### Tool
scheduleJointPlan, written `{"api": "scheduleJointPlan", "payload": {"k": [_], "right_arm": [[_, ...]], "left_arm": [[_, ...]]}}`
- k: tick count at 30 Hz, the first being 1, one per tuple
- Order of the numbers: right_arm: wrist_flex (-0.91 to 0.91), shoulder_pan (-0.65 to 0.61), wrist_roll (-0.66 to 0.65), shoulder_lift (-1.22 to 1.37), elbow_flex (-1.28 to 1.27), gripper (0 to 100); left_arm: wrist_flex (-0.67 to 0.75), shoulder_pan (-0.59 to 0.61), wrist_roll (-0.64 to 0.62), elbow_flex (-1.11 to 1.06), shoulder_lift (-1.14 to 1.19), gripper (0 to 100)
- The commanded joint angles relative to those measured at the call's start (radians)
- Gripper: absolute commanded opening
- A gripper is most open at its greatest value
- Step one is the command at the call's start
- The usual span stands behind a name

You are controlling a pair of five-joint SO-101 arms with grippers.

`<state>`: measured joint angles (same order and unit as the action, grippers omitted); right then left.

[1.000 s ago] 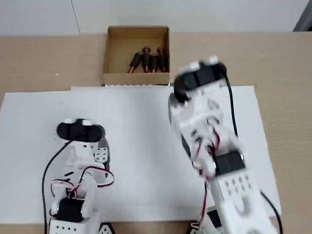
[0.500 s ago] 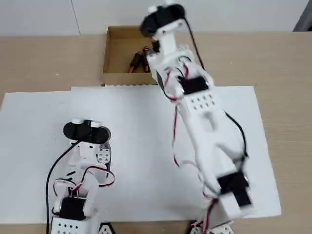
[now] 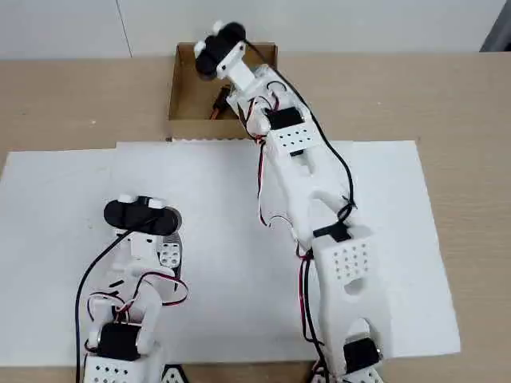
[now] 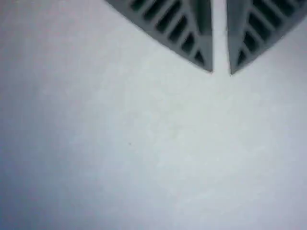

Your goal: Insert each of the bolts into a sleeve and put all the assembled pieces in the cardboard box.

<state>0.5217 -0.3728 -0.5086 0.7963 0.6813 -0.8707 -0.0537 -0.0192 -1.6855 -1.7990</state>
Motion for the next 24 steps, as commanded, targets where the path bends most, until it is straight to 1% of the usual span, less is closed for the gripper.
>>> {"api": "scheduleJointPlan", "payload": {"k": [1, 3, 8, 10, 19, 22, 24], "right_arm": [[-0.028, 0.008, -0.043, 0.031, 0.129, 0.9], [-0.027, 0.007, -0.052, 0.054, 0.147, 1.8], [-0.027, 0.007, -0.051, 0.076, 0.153, 15.1], [-0.027, 0.008, -0.051, 0.076, 0.153, 17.6], [-0.027, 0.012, -0.051, 0.067, 0.155, 17.6], [-0.024, 0.019, -0.051, 0.067, 0.193, 17.5], [0.007, 0.024, -0.051, 0.067, 0.238, 14.4]], "left_arm": [[0.002, 0.003, 0.002, 0.004, -0.008, 1], [0.002, 0.003, 0.002, 0.004, -0.008, 1], [0.002, 0.003, 0.002, 0.004, -0.008, 1], [0.000, 0.003, 0.002, 0.004, -0.008, 1], [0.000, -0.003, 0.006, 0.004, -0.008, 1], [-0.002, 0.003, 0.002, 0.004, -0.008, 1], [-0.002, 0.003, 0.002, 0.004, -0.008, 1]]}}
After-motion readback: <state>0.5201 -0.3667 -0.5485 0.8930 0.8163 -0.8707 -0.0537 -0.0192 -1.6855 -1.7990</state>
